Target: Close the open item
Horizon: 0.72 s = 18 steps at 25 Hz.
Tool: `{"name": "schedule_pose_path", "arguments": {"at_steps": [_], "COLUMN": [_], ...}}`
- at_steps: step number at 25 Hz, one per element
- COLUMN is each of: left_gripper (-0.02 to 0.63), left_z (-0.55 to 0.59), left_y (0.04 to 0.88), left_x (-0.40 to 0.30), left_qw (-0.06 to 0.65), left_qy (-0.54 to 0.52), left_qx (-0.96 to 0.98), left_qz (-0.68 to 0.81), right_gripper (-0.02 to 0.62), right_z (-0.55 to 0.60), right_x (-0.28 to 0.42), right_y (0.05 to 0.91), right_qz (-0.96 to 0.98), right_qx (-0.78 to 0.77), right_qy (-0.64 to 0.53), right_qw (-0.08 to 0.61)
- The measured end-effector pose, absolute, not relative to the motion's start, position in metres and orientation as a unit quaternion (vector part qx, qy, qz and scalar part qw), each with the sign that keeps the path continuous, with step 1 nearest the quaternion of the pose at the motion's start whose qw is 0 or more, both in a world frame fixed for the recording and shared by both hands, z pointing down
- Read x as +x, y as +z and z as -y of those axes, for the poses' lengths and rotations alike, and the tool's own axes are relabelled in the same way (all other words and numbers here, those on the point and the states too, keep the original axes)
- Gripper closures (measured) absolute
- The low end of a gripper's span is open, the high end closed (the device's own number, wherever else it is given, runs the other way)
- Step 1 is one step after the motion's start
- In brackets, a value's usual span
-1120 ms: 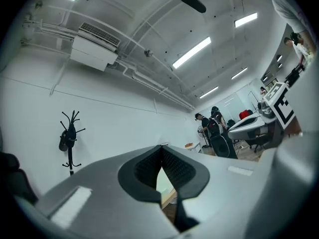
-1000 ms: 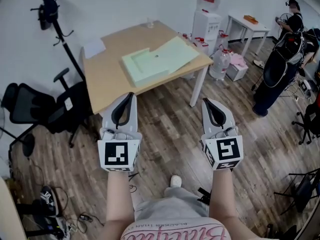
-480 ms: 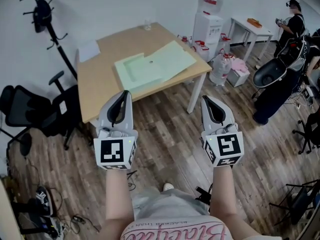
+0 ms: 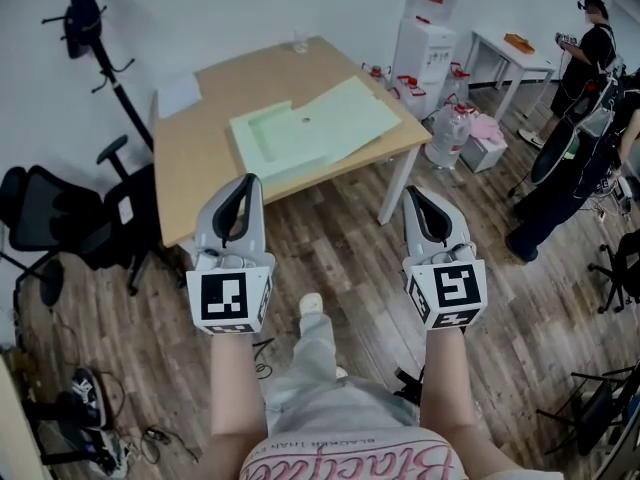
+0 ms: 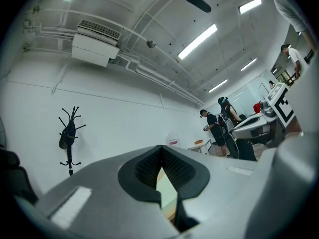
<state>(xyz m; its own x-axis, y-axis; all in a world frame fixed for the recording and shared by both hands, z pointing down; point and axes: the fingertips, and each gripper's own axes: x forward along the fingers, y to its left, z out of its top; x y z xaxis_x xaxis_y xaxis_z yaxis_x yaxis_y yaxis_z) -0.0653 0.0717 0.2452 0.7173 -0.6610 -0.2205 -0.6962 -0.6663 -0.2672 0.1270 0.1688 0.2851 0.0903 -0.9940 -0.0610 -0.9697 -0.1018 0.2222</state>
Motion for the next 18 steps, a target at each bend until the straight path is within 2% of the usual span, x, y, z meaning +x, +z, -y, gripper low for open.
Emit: {"name": "schedule_pose_path", "arguments": {"at_steps": [18], "left_gripper": [0.589], "left_z": [0.042], "left_y": [0.252], "left_x": [-0.016], "left_qw": [0.153], "left_qy": [0.062], "left_qx": [-0.919], "left_qz": [-0.359], "right_gripper": [0.592], "right_z": [-0.058], "right_x": [0.174], "right_y": [0.285], "right_qz": [0.659], "right_qx": [0.741], "right_qy": [-0.097], "right_qw": [0.083]}}
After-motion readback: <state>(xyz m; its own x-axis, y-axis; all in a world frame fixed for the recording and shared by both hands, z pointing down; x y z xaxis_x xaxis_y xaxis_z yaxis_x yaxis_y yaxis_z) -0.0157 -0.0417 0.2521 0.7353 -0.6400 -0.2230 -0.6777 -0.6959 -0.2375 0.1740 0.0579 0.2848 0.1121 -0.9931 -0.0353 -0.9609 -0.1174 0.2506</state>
